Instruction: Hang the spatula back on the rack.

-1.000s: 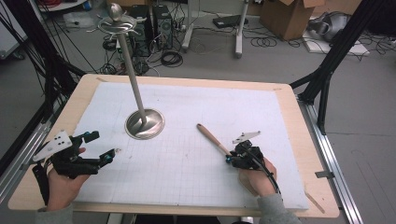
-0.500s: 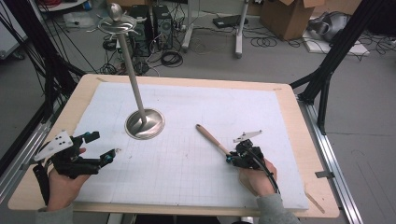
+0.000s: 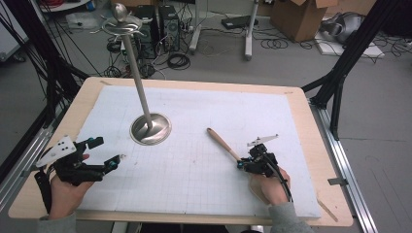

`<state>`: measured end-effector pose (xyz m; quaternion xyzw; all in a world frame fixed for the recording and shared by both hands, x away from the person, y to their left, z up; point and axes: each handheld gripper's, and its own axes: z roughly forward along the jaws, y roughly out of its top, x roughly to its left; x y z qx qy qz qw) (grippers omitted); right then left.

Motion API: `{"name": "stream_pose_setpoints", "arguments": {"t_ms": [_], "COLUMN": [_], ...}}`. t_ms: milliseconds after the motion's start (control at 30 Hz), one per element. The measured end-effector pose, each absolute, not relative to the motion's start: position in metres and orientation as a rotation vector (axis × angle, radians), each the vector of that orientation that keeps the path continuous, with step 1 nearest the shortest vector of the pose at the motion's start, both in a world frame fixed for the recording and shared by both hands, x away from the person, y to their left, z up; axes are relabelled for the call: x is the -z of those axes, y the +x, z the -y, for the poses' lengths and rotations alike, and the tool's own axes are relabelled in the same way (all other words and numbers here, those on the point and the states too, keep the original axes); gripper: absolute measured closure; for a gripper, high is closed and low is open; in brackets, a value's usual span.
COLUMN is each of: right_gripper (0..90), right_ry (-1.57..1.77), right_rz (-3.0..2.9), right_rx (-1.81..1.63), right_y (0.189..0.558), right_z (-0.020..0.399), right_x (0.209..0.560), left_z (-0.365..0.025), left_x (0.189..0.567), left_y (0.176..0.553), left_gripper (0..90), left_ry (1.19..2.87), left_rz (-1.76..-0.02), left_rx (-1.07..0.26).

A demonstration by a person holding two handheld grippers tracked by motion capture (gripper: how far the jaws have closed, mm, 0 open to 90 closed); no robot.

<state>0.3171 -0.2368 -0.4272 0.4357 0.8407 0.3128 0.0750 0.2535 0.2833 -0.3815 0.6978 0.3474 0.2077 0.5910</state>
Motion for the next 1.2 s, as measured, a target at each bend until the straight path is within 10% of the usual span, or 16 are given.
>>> {"name": "stream_pose_setpoints", "arguments": {"t_ms": [1200], "right_gripper": [78.6], "right_ry": [1.151], "right_rz": [-2.462], "right_rx": [-1.110], "right_y": [0.306], "right_z": [0.230], "right_x": [0.377], "left_z": [-0.285], "left_x": [0.384], "left_y": [0.254], "left_gripper": [5.2], "left_ry": [1.617], "left_rz": [-0.819], "left_rx": [-0.469]}}
